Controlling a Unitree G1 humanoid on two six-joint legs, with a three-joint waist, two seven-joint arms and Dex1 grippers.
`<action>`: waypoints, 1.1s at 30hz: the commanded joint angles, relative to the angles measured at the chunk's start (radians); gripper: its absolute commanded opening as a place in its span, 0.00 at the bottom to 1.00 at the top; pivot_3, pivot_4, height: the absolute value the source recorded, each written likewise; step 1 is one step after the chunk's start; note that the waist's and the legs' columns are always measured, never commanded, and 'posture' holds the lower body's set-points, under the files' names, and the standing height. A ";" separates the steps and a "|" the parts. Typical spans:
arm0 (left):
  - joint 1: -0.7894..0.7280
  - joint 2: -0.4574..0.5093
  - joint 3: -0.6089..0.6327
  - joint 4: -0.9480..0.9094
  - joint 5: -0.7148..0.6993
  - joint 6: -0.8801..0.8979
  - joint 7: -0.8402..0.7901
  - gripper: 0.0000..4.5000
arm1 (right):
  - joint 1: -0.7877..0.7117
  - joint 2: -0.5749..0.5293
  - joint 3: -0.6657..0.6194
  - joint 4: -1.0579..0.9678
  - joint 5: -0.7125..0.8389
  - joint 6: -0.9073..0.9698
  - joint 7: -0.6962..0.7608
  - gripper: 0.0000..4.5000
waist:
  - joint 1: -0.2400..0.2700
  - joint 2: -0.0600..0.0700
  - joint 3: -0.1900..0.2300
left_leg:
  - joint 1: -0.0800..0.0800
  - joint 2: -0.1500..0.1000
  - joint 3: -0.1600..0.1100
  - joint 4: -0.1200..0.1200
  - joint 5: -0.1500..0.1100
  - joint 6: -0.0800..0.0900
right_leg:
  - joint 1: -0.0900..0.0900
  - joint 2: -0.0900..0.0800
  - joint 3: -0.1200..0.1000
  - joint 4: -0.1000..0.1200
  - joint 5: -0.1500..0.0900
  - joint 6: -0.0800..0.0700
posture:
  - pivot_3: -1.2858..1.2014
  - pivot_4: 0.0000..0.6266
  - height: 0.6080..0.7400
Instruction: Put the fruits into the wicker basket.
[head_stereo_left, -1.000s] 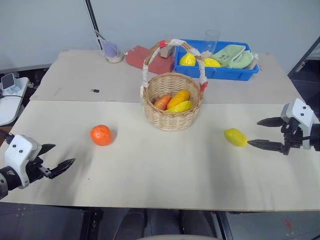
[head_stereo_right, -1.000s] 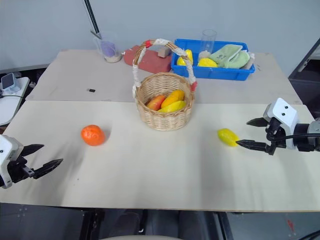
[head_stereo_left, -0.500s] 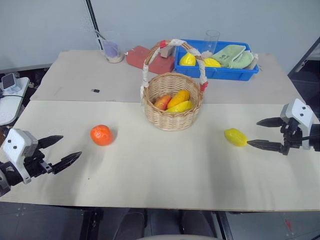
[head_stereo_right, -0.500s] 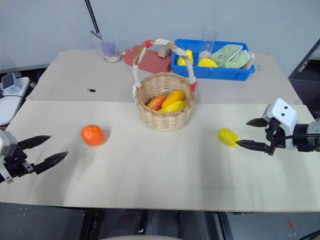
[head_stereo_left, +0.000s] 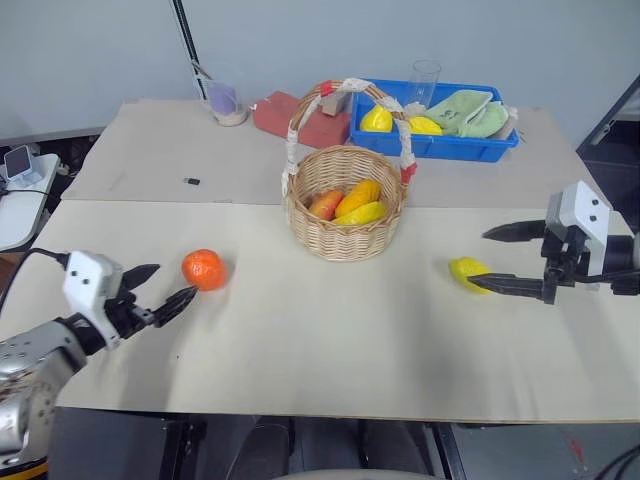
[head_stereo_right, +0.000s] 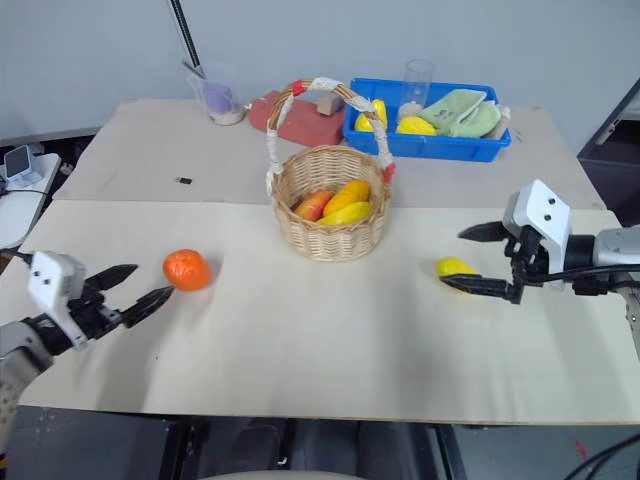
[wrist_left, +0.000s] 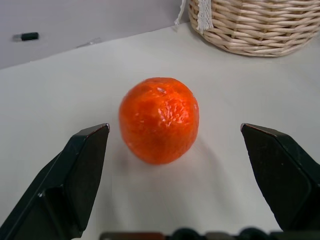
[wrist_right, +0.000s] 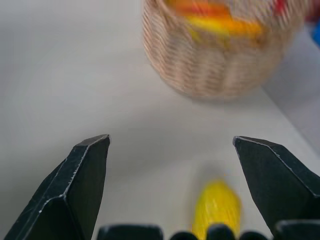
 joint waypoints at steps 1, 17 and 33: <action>-0.075 -0.039 -0.034 0.045 0.032 -0.014 0.080 1.00 | -0.076 0.023 0.015 -0.108 0.080 0.060 -0.029 0.97 | -0.001 -0.001 0.000 | 0.000 0.000 0.000 0.000 0.000 0.000 | 0.000 0.000 0.000 0.000 0.000 0.000 | 0.52 0.24 0.78; -0.212 -0.116 -0.186 0.245 0.127 -0.105 0.100 0.82 | -0.275 0.166 0.164 -0.169 0.088 0.056 -0.084 1.00 | 0.001 -0.002 0.000 | -0.003 -0.001 -0.001 0.001 0.000 0.000 | -0.003 -0.001 -0.001 0.000 0.001 0.001 | 0.52 0.24 0.78; -0.551 -0.168 -0.363 0.031 0.072 -0.046 0.052 0.67 | -0.184 0.129 0.047 -0.212 0.140 0.094 -0.128 1.00 | 0.024 -0.002 0.000 | -0.005 -0.001 -0.002 0.005 0.000 0.000 | -0.003 -0.001 -0.002 0.000 0.003 0.003 | 0.52 0.24 0.78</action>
